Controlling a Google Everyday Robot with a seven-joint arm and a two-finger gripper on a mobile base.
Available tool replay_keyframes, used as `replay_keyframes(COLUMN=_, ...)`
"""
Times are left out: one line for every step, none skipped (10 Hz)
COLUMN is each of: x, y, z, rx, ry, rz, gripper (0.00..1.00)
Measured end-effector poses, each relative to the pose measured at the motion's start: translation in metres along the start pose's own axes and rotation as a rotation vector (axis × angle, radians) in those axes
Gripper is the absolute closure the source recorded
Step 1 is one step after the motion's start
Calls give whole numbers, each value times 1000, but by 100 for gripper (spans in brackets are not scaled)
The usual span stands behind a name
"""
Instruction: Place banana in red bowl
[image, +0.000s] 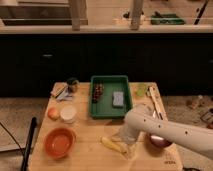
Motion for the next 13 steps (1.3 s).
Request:
replay_keyframes(x=-1, y=-1, z=-2, rx=23, ry=-12, rz=49, gripper=20)
replay_keyframes(x=0, y=-1, z=-3, rx=44, ry=-26, rz=116, gripper=20)
replay_keyframes(x=0, y=-2, z=-4, rx=61, ry=-36, rz=165, gripper=20)
replay_keyframes(x=0, y=-6, z=-4, rx=88, ry=-55, rz=243, gripper=20)
replay_keyframes(x=-1, y=-9, z=-4, rx=102, ry=-64, rz=275, gripper=20)
replay_keyframes(x=-6, y=-14, z=-2, rx=116, ry=-74, rz=307, gripper=20)
replay_keyframes(x=-11, y=-20, z=-1, rx=124, ry=-81, rz=326, gripper=20)
replay_keyframes(x=-18, y=-28, z=3, rx=132, ry=-90, rz=346, gripper=20)
replay_keyframes(x=-27, y=-37, z=7, rx=139, ry=-99, rz=362, gripper=20)
replay_keyframes(x=-36, y=-47, z=12, rx=146, ry=-108, rz=378, gripper=21)
replay_keyframes(x=-42, y=-55, z=18, rx=157, ry=-118, rz=406, gripper=28)
replay_keyframes(x=-43, y=-59, z=22, rx=164, ry=-124, rz=427, gripper=36)
replay_keyframes(x=-39, y=-59, z=28, rx=169, ry=-128, rz=450, gripper=46)
